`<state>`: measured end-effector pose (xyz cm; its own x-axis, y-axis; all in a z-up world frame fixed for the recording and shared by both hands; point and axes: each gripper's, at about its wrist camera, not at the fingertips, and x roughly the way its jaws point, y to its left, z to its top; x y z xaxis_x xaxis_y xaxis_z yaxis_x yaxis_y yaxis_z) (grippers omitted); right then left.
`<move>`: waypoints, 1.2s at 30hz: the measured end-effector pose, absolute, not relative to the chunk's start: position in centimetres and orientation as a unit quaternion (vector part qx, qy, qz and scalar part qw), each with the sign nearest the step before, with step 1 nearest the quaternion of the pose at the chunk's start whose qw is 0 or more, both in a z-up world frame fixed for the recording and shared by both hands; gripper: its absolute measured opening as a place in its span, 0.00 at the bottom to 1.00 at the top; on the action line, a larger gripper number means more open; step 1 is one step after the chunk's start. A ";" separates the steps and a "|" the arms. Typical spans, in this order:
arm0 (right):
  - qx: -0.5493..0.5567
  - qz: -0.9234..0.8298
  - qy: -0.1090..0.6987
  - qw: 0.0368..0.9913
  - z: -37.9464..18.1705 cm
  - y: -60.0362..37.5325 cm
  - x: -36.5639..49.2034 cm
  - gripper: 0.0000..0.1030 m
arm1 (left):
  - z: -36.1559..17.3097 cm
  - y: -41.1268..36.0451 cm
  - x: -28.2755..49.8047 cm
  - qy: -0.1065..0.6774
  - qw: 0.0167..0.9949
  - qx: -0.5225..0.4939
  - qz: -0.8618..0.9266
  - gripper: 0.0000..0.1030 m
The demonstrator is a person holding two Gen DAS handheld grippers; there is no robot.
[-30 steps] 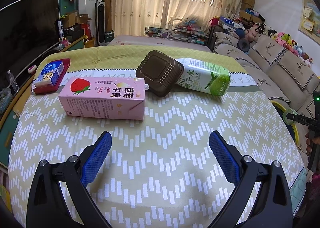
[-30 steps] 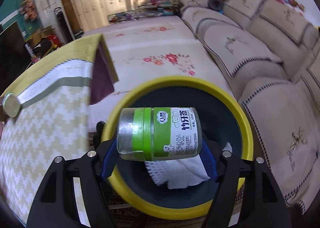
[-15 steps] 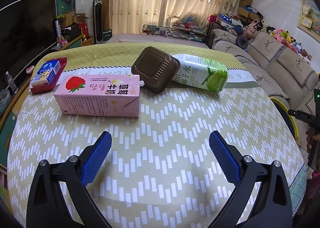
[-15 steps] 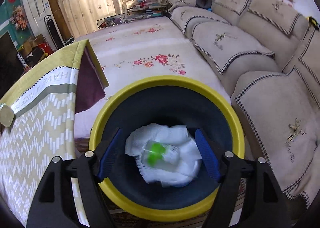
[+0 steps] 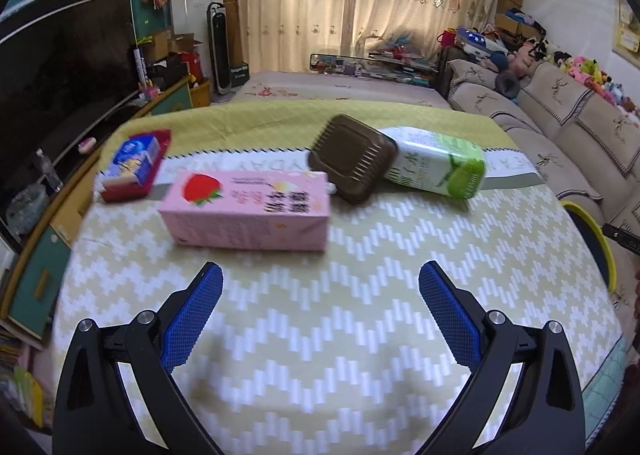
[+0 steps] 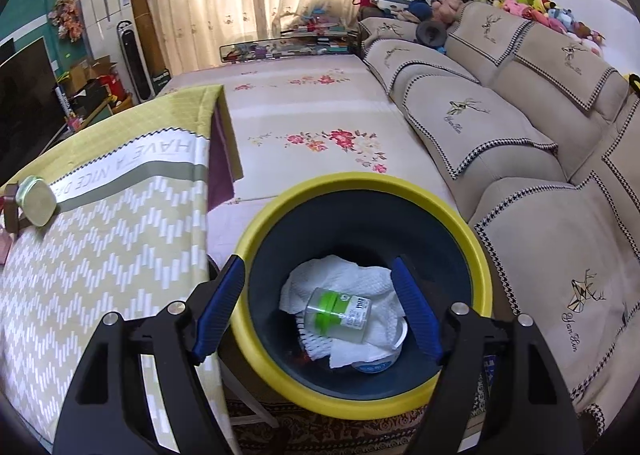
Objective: Collect trash
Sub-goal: 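Move the left gripper to the brown square lid and grasp it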
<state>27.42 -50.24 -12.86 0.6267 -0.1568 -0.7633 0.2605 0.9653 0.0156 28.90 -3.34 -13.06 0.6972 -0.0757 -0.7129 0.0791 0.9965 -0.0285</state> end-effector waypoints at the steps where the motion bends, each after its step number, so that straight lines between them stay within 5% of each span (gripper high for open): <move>1: 0.061 -0.112 0.416 0.900 -12.9 -50.0 27.3 0.70 | -12.9 -2.7 29.1 0.389 0.921 0.004 -0.035 0.95; 13: 0.056 -0.082 0.427 0.899 -13.9 -47.9 28.2 0.71 | -13.6 1.6 32.2 0.413 0.911 -0.008 -0.024 0.95; 36: 0.053 -0.070 0.429 0.899 -13.8 -46.9 28.8 0.71 | -11.0 -6.9 40.9 0.400 0.867 0.168 -0.246 0.95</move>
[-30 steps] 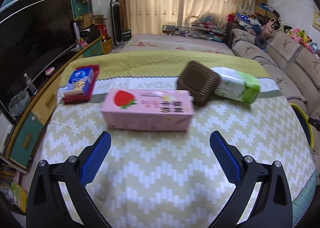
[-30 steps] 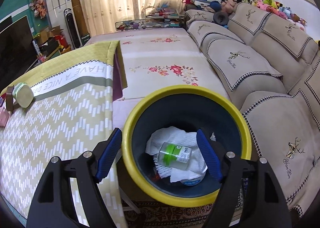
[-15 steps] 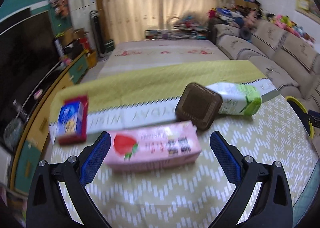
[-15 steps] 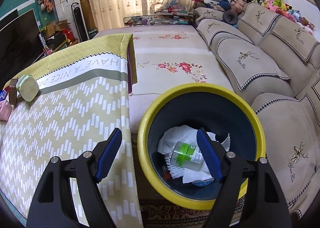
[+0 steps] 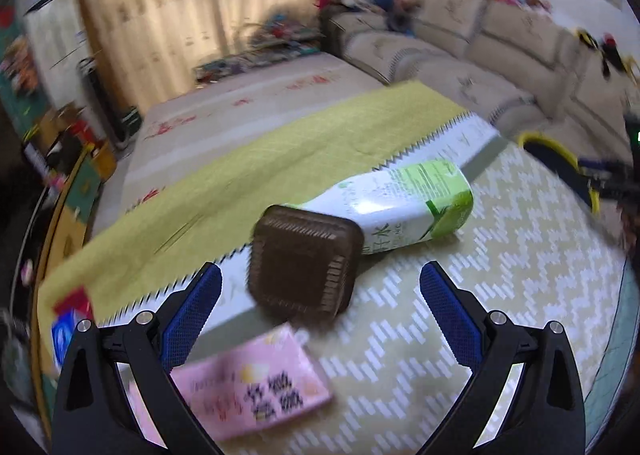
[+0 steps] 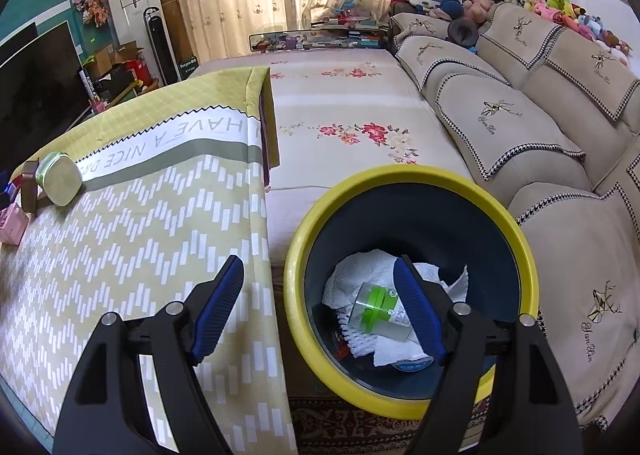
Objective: Collect trash
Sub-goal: 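Move the left gripper to the brown square lid and grasp it, then carry the brown lid over the yellow bin and open the left gripper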
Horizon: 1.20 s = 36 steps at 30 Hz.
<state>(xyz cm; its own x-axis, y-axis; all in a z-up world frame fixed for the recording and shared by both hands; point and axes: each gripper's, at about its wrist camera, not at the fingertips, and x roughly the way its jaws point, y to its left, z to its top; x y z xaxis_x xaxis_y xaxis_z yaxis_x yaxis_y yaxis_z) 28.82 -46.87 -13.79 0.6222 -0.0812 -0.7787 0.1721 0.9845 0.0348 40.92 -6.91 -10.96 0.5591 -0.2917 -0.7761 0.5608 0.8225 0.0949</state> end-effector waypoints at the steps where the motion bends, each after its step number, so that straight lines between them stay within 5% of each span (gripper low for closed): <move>1: 0.052 -0.071 0.429 0.899 -13.7 -46.9 28.8 0.71 | -11.2 -7.3 41.5 0.404 0.861 0.181 -0.250 0.95; 8: 0.059 -0.080 0.431 0.897 -13.9 -47.6 28.4 0.72 | -12.2 -7.4 43.8 0.427 0.836 0.199 -0.282 0.95; 15: 0.061 -0.075 0.437 0.894 -14.6 -47.2 29.0 0.72 | -13.2 -7.1 44.8 0.446 0.816 0.209 -0.304 0.64; 27: 0.073 -0.064 0.423 0.901 -14.0 -47.5 26.9 0.72 | -9.6 -7.8 40.1 0.405 0.850 0.191 -0.278 0.63; 36: 0.084 -0.081 0.399 0.910 -12.4 -50.2 22.5 0.72 | -6.7 -17.4 32.2 0.367 0.844 0.197 -0.339 0.63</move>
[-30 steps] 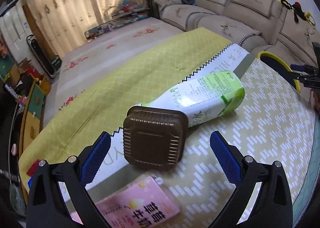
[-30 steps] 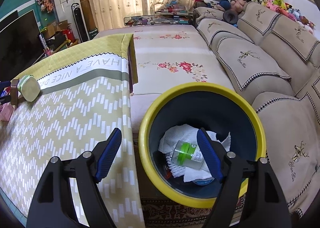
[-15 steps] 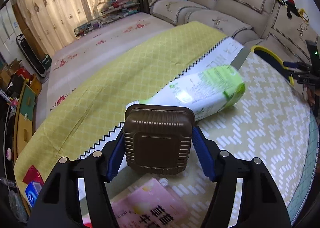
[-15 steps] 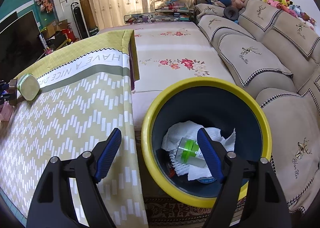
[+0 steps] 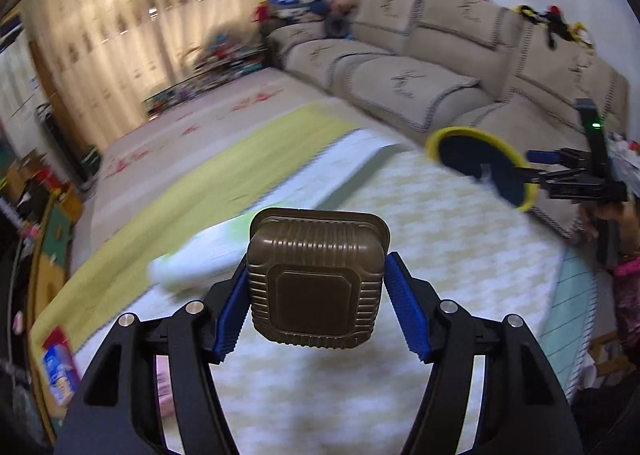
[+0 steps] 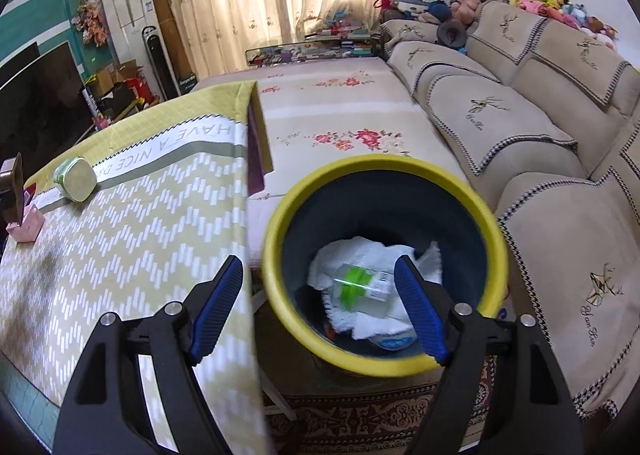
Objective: Collect trash
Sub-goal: 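Carry the brown lid over the yellow bin and open the left gripper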
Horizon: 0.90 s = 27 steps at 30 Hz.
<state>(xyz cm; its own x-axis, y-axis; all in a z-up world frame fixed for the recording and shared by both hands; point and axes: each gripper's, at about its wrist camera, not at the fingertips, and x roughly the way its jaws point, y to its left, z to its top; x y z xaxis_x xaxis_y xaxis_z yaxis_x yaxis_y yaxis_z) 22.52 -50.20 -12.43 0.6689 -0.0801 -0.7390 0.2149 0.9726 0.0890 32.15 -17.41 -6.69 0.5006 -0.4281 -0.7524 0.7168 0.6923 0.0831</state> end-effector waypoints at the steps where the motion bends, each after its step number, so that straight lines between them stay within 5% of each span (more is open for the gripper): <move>1: 0.086 -0.087 0.396 0.910 -12.3 -50.8 21.8 0.72 | -6.7 -18.9 31.6 0.364 0.840 0.200 -0.350 0.63; 21: 0.115 -0.193 0.385 0.895 -12.7 -60.5 12.0 0.72 | -14.5 -51.9 33.2 0.402 0.752 0.226 -0.471 0.65; 24: 0.121 -0.193 0.389 0.893 -13.1 -60.7 12.0 0.72 | -16.0 -53.5 34.2 0.420 0.751 0.222 -0.459 0.81; 27: 0.122 -0.188 0.391 0.893 -13.4 -60.6 11.9 0.72 | -15.9 -53.1 34.7 0.425 0.758 0.202 -0.452 0.83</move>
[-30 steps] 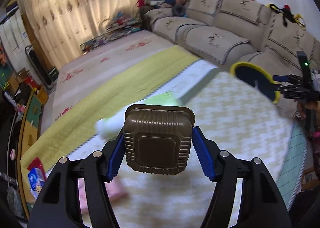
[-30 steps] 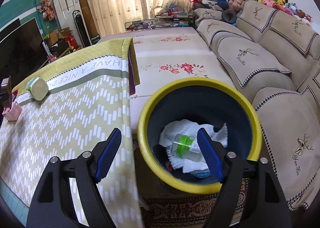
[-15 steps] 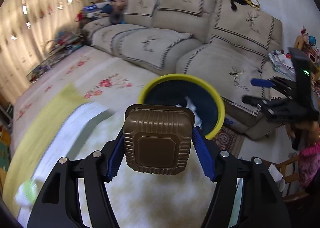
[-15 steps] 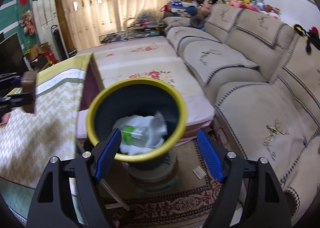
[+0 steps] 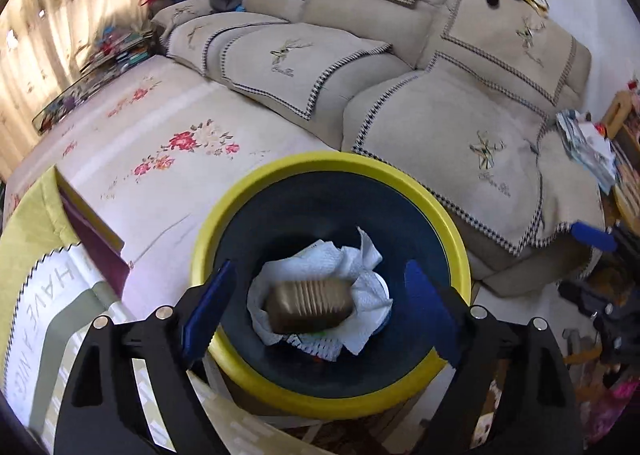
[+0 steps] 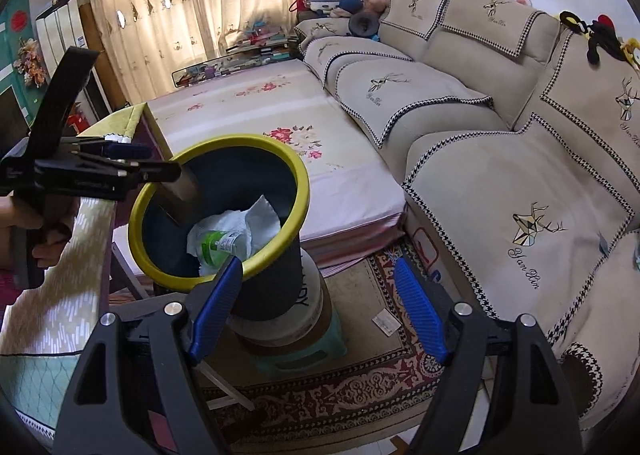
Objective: Collect trash
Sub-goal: 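Carry the brown lid over the yellow bin and open the left gripper, then grasp the green-labelled bottle with the right gripper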
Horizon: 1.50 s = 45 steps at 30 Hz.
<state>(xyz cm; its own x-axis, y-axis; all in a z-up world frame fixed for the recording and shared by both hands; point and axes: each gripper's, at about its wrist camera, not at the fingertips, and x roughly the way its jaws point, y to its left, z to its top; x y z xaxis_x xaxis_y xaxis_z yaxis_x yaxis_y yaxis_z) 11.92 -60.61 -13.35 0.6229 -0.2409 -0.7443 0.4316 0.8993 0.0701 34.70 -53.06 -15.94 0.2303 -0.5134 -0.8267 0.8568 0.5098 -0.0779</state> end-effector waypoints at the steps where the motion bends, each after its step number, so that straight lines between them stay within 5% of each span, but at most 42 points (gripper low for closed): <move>1: 0.121 -0.186 0.392 0.893 -13.4 -60.5 12.0 0.72 | -15.5 -52.4 34.8 0.426 0.761 0.192 -0.451 0.83; 14: 0.103 -0.138 0.400 0.900 -13.6 -56.4 14.8 0.72 | -7.7 -29.9 29.3 0.329 0.850 0.099 -0.399 0.92; 24: 0.048 -0.053 0.409 0.910 -11.7 -48.2 20.7 0.72 | -9.8 -14.0 25.5 0.300 0.900 0.113 -0.295 0.95; 33: -0.009 0.073 0.410 0.909 -9.8 -37.0 28.0 0.72 | -11.4 -1.1 26.3 0.305 0.937 0.023 -0.167 0.95; 45: -0.135 0.230 0.356 0.896 -9.7 -21.8 39.2 0.80 | -11.1 4.5 26.5 0.297 0.942 -0.072 -0.141 0.95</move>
